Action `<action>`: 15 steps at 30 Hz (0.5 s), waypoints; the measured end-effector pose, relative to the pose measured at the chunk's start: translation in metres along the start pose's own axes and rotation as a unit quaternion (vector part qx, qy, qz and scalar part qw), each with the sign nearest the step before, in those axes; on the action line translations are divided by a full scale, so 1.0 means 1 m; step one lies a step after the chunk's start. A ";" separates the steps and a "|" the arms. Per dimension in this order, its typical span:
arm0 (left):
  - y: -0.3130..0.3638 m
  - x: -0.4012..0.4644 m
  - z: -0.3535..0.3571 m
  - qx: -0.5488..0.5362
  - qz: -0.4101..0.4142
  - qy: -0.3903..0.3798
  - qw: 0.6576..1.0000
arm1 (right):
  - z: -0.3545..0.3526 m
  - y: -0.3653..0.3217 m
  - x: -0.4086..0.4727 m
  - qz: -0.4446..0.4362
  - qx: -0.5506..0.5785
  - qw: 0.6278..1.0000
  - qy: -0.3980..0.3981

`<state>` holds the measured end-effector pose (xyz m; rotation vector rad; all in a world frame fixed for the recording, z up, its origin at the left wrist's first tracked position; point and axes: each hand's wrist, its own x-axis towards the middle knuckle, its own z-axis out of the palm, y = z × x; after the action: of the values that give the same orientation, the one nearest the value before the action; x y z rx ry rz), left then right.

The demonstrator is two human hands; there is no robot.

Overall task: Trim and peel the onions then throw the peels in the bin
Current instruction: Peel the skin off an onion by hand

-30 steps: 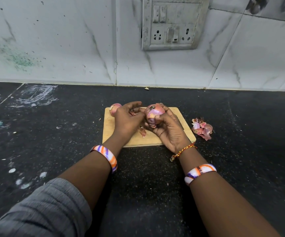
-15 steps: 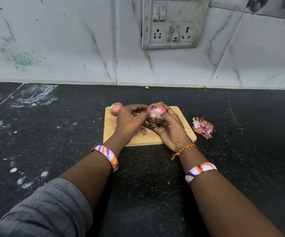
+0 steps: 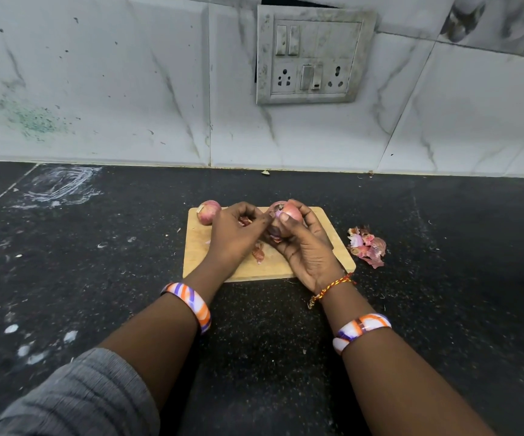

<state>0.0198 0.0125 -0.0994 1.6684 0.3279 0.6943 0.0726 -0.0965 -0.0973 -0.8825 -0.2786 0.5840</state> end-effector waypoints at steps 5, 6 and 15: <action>-0.004 0.003 -0.002 0.032 0.014 -0.006 0.999 | -0.001 0.001 0.002 0.005 0.016 1.000 0.009; -0.005 0.004 -0.002 0.036 0.012 -0.006 0.999 | 0.000 0.000 0.002 0.007 0.010 1.000 0.009; -0.007 0.005 -0.002 -0.016 -0.070 0.043 0.997 | 0.003 -0.002 -0.001 0.020 0.040 0.999 0.028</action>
<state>0.0234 0.0180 -0.1045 1.5722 0.4871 0.6637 0.0710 -0.0958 -0.0936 -0.8271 -0.1874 0.6023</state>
